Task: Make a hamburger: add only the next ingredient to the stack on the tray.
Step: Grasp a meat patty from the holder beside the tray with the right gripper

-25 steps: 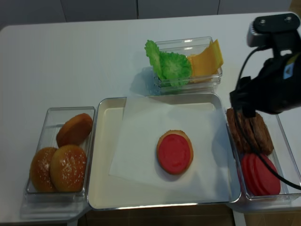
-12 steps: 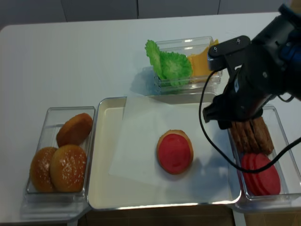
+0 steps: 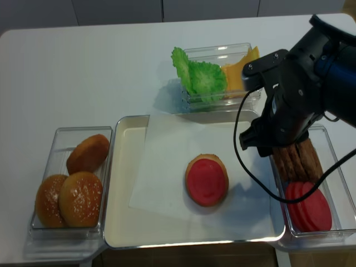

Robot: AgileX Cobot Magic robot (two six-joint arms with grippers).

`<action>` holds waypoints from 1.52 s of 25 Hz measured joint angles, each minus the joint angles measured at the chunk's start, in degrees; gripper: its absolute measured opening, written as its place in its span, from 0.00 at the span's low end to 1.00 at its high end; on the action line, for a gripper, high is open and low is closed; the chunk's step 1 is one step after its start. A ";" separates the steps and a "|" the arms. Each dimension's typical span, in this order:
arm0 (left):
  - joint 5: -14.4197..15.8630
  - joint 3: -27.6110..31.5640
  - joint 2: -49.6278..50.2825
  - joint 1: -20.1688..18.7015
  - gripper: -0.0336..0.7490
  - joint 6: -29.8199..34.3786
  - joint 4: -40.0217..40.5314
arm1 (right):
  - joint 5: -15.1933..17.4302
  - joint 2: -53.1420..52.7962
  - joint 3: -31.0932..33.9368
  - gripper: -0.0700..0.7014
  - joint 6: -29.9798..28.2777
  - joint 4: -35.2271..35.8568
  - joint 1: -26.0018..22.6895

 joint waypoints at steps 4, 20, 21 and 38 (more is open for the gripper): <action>0.00 0.00 0.00 0.00 0.58 0.00 0.00 | 0.00 0.73 0.00 0.58 0.10 -0.10 0.00; 0.00 0.00 0.00 0.00 0.58 0.00 0.00 | 0.00 0.73 0.00 0.24 -0.01 -0.91 0.00; 0.00 0.00 0.00 0.00 0.58 0.00 0.00 | 0.00 0.73 -0.09 0.22 0.10 -0.91 0.00; 0.00 0.00 0.00 0.00 0.58 0.00 0.00 | 0.42 -1.03 -1.96 0.13 0.54 -1.18 0.00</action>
